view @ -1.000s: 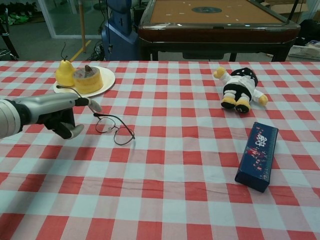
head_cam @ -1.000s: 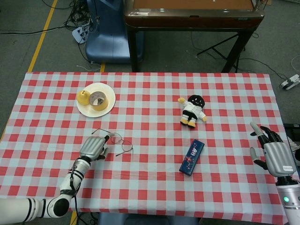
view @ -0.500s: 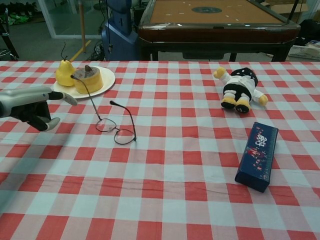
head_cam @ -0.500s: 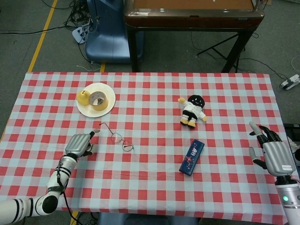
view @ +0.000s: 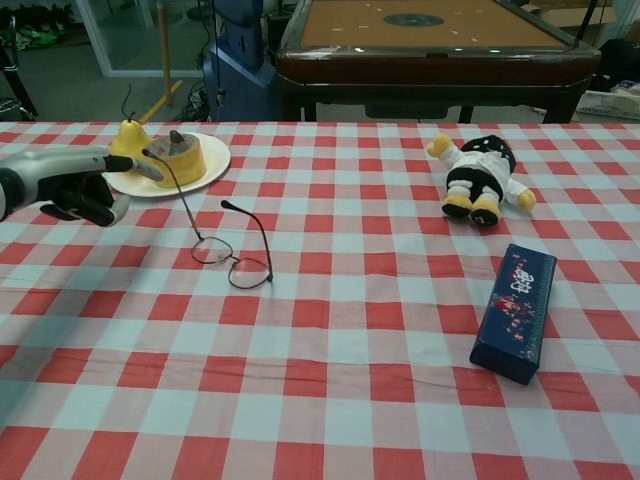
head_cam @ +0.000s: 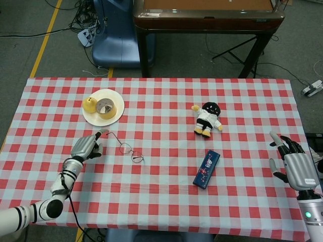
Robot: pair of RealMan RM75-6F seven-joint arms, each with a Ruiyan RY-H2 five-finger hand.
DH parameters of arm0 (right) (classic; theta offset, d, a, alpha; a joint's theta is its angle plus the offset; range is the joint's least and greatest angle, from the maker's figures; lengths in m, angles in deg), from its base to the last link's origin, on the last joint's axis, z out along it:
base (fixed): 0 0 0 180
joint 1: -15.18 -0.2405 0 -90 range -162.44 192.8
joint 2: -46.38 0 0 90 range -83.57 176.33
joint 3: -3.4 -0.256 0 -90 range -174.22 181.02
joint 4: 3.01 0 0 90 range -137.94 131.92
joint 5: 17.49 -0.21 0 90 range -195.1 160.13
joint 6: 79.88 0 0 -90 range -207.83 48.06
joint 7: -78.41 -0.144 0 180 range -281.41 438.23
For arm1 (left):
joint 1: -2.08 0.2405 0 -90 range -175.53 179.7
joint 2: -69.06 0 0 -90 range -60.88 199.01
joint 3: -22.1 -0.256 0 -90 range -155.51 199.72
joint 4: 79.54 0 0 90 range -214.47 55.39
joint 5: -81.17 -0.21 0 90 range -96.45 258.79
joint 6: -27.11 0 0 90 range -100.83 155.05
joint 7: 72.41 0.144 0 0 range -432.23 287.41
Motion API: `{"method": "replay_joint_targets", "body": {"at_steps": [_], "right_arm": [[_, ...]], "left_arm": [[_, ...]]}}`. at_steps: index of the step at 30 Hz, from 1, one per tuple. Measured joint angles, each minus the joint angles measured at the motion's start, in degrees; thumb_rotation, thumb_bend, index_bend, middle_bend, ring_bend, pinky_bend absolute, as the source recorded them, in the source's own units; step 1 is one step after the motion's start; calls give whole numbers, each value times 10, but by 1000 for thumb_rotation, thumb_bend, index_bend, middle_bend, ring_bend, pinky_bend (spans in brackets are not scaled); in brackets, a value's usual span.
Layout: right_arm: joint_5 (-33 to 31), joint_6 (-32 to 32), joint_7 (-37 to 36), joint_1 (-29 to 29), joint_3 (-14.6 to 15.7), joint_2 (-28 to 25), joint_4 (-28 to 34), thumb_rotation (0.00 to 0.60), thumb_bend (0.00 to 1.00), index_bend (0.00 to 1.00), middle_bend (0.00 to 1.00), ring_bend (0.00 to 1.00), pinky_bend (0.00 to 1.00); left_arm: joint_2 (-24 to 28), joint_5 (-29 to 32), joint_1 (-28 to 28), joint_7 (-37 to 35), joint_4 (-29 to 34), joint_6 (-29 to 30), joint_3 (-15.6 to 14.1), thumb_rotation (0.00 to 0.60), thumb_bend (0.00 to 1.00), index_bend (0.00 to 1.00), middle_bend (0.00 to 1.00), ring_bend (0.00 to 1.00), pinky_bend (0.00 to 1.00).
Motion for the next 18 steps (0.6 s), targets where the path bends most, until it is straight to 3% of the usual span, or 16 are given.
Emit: {"method": "replay_joint_targets", "body": {"at_steps": [18], "right_arm": [[-4,2,0,3,0,-2,0,600,448,0,325,131,190]], "left_arm": [[-2,-18,-20,-52,40,-40,22,600,716,114,1000,991,1000]]}}
